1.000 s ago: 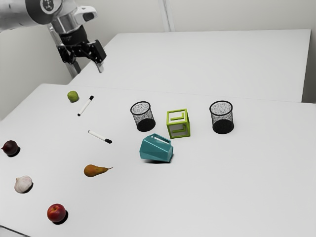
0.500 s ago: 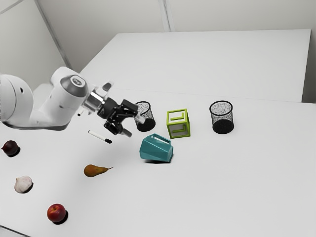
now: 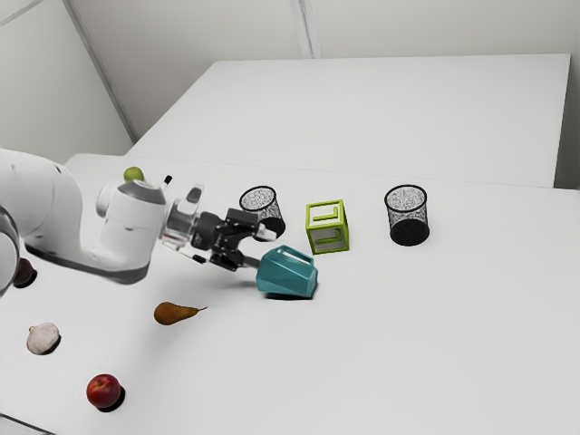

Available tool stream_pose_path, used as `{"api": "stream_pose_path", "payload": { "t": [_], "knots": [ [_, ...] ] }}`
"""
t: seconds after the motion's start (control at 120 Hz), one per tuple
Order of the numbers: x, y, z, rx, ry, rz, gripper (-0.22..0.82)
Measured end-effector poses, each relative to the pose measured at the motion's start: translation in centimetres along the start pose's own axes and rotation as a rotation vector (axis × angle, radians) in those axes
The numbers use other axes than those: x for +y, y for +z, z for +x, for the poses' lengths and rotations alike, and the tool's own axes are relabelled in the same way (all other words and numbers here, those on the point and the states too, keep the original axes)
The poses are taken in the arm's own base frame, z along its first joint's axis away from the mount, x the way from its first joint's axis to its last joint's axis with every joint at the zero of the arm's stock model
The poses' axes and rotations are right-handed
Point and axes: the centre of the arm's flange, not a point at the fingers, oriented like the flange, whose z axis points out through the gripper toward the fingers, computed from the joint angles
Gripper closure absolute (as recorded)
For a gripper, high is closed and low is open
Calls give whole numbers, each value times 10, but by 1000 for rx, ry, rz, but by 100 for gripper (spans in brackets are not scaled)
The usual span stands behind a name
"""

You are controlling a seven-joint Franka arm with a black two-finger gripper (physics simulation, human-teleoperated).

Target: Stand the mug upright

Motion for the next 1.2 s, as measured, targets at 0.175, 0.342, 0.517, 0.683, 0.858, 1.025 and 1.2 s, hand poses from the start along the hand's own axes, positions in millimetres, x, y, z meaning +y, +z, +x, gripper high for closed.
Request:
{"api": "stream_pose_path", "payload": {
  "t": [0.175,0.342,0.517,0.683,0.858,1.025,1.2],
  "knots": [
    [-9,11,-10,33,2,-82,0],
    [-13,19,-12,46,37,-113,0],
    [-17,26,-14,52,69,-125,7],
    [-22,31,-21,66,71,-141,47],
    [-21,31,-21,76,94,-149,67],
    [-19,30,-20,82,118,-151,72],
    [26,16,-18,87,238,-145,74]
  ]
}}
